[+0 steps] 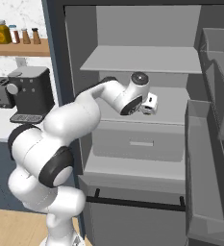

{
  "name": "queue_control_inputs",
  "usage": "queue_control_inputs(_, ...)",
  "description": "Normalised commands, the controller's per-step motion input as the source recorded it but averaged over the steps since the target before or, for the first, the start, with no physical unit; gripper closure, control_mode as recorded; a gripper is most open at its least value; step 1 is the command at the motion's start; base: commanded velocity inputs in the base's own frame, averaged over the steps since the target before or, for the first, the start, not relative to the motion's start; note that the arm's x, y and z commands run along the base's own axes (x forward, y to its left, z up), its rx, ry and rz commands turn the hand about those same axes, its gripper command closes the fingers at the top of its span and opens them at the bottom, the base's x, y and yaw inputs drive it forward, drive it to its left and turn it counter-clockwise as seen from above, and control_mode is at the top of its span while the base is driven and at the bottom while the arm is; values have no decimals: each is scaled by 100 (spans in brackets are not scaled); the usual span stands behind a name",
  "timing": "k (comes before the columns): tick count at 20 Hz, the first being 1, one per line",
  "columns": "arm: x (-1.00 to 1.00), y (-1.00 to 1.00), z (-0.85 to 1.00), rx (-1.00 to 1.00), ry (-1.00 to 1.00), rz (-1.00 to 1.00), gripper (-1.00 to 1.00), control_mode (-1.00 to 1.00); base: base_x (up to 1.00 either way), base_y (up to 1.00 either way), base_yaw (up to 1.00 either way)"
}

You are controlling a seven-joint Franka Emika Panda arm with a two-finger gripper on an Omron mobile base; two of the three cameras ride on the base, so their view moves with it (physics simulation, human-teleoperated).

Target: Place one lime and one chicken drumstick in each tupperware on the nearby counter, to pack two identical lunches.

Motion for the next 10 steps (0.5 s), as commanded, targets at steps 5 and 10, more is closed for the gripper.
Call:
queue_control_inputs(5, 38, -10, 0, -2, -6, 4, -100, -100, 0, 0, 0)
queue_control_inputs(10, 43, -14, -13, 0, 0, 5, -100, -100, 0, 0, 0)
